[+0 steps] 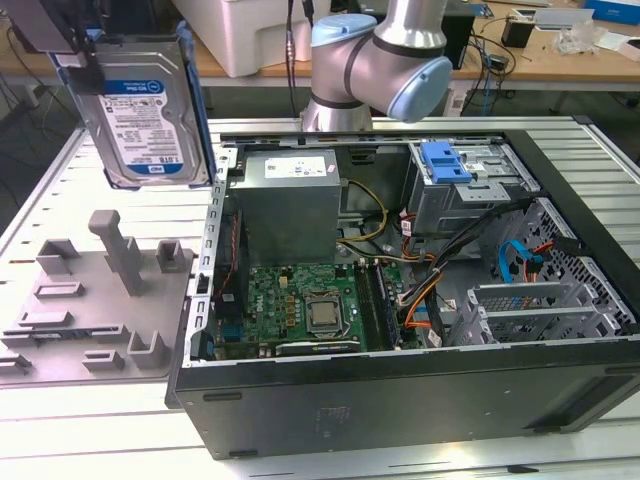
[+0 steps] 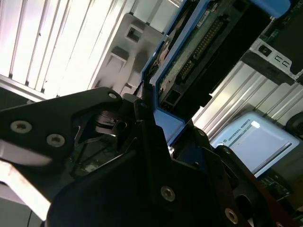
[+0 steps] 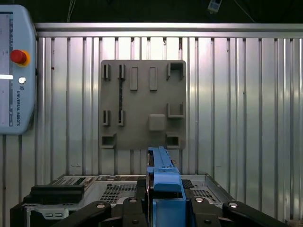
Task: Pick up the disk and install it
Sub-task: 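Pick up the disk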
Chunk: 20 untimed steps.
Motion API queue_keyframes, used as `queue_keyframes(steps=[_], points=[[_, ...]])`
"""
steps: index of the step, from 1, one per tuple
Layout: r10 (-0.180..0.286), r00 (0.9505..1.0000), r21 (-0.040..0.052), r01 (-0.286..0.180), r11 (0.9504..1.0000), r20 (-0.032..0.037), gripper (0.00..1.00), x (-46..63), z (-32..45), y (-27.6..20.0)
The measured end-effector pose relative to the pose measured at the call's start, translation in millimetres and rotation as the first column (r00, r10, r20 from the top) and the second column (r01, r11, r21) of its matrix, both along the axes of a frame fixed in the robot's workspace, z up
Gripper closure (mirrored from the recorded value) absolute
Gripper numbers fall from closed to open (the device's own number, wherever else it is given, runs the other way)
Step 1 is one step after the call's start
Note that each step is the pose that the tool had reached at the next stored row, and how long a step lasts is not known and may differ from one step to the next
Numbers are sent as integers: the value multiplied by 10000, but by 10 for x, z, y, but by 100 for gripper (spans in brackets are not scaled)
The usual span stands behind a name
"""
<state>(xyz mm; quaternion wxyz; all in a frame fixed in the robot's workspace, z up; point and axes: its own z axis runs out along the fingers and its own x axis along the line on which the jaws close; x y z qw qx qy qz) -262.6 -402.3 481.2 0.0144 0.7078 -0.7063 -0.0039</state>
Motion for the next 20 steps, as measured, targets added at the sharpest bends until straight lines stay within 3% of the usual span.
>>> queue_keyframes(steps=[20], points=[[0,10000,0,0,10000,-11,63,625,7,-344]])
